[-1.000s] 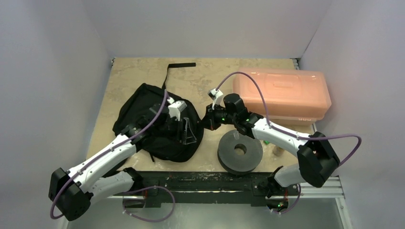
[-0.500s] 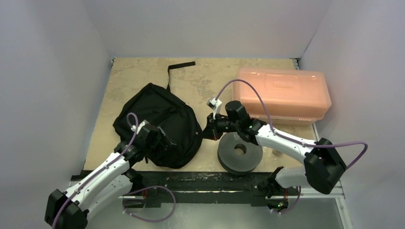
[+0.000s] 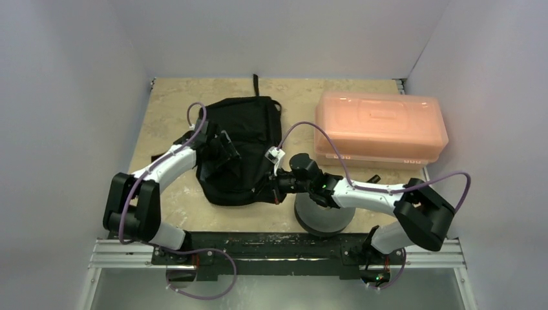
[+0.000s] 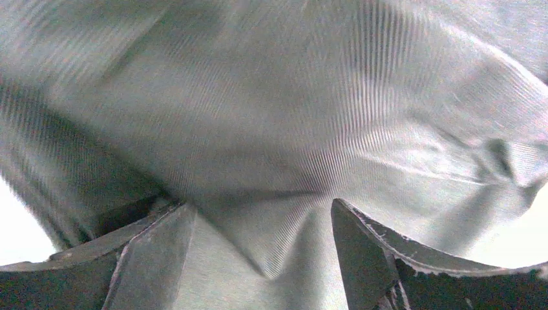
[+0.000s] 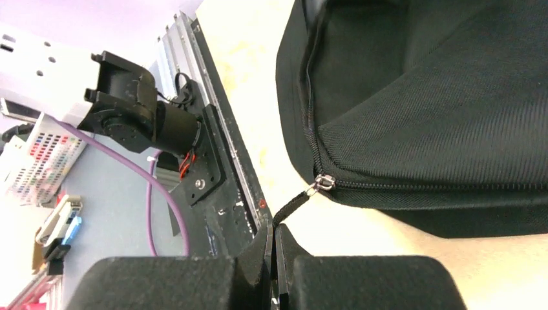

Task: Pack the student bag
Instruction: Zip the student bag at the center of the board.

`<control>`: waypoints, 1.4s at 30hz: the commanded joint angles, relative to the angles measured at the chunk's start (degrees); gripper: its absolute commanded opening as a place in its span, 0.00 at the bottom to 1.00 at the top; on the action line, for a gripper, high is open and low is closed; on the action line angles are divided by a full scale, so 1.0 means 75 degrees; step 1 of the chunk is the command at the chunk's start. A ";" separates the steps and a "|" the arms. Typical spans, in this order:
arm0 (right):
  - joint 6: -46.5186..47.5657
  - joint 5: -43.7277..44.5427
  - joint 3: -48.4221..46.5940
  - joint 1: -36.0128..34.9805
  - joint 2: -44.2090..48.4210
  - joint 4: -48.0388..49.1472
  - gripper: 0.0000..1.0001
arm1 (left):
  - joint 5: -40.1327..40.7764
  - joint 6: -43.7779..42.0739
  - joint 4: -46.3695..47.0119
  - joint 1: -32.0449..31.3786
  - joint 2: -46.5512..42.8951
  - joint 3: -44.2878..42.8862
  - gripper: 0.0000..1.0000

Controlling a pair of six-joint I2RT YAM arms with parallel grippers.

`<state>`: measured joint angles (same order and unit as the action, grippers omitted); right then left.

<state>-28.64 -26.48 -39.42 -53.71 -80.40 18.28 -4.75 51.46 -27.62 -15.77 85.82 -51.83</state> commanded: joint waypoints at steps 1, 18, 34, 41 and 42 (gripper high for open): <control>-0.0505 0.0057 -0.0520 -0.0198 -0.0282 0.0716 0.00 | -0.0765 -0.0781 0.1190 0.0087 -0.1317 0.0484 0.75; -0.0142 0.0054 -0.0826 -0.0195 -0.0302 0.0464 0.00 | -0.4228 0.4050 0.0931 -0.0091 -0.5426 0.3723 0.48; 0.1157 0.0636 -0.0868 -0.0527 -0.0330 -0.0130 0.00 | -0.4249 0.6467 0.3811 -0.1343 -0.3539 0.3842 0.36; 0.0799 0.0966 -0.0601 -0.0631 -0.0063 -0.0630 0.00 | -0.3866 0.6186 0.4794 -0.1343 -0.3481 0.3998 0.00; 0.0702 0.1064 -0.0616 -0.0631 0.0028 -0.0858 0.00 | -0.3810 0.6079 0.4722 -0.1343 -0.3495 0.3991 0.00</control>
<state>-21.58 -19.31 -44.31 -56.73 -83.79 13.15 -33.85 96.95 -2.50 -25.21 60.31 -21.37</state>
